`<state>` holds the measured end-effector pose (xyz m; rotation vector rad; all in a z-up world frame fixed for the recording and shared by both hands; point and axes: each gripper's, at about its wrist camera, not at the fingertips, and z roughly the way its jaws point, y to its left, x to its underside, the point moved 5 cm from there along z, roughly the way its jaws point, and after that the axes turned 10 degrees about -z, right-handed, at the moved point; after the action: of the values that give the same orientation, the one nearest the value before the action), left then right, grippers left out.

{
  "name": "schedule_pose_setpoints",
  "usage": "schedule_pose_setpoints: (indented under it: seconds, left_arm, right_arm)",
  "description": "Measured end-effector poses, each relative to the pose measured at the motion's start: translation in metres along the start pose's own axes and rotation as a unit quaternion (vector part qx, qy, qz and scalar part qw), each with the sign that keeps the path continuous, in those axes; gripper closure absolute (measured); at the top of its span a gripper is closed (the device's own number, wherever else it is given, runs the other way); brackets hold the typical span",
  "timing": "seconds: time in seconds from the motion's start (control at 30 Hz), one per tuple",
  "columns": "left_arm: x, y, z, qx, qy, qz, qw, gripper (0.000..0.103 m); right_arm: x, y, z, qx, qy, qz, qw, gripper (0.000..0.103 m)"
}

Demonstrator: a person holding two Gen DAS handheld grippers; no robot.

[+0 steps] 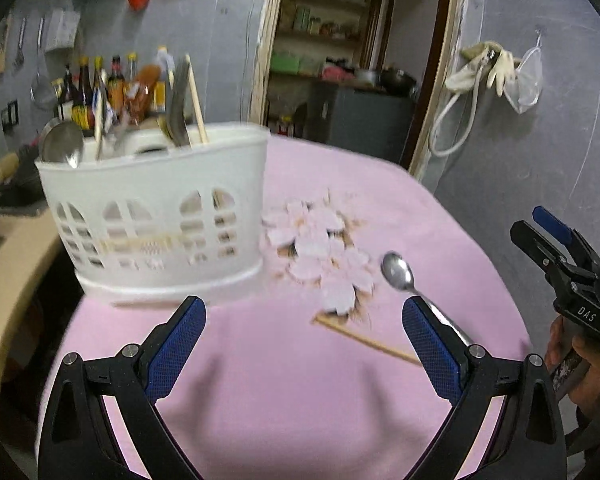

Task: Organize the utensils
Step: 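Move both tools back down toward the plain spoon and last chopstick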

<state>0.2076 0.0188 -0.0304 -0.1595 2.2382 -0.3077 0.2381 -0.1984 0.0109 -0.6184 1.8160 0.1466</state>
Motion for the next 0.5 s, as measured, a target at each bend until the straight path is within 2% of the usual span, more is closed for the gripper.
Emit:
schedule_pose_setpoints:
  seconds: [0.1, 0.17, 0.2, 0.23, 0.27, 0.4, 0.5]
  left_arm:
    - [0.007, -0.001, 0.011, 0.006, 0.036, -0.013, 0.9993, 0.007]
    - [0.01, -0.002, 0.015, 0.016, 0.055, -0.021, 0.9981, 0.009]
    - [0.011, -0.003, 0.016, 0.019, 0.062, -0.023, 0.9976, 0.015]
    - [0.013, -0.005, 0.019, 0.025, 0.075, -0.025, 0.9966, 0.019]
    - [0.015, -0.007, 0.022, 0.032, 0.089, -0.026, 0.9952, 0.029]
    - [0.019, -0.016, 0.031, 0.058, 0.136, -0.041, 0.9881, 0.05]
    - [0.019, -0.024, 0.036, 0.065, 0.148, -0.043, 0.9859, 0.057]
  right_arm:
    - [0.01, 0.002, 0.009, -0.019, 0.039, -0.004, 0.999, 0.0]
    - [0.016, 0.003, 0.014, -0.034, 0.061, -0.007, 0.998, 0.005]
    - [0.021, 0.005, 0.016, -0.044, 0.074, -0.009, 0.996, 0.007]
    - [0.026, 0.007, 0.02, -0.056, 0.092, -0.012, 0.994, 0.013]
    - [0.029, 0.009, 0.021, -0.064, 0.103, -0.013, 0.993, 0.02]
    - [0.039, 0.012, 0.024, -0.081, 0.13, -0.019, 0.988, 0.03]
    - [0.044, 0.012, 0.025, -0.084, 0.137, -0.018, 0.987, 0.032]
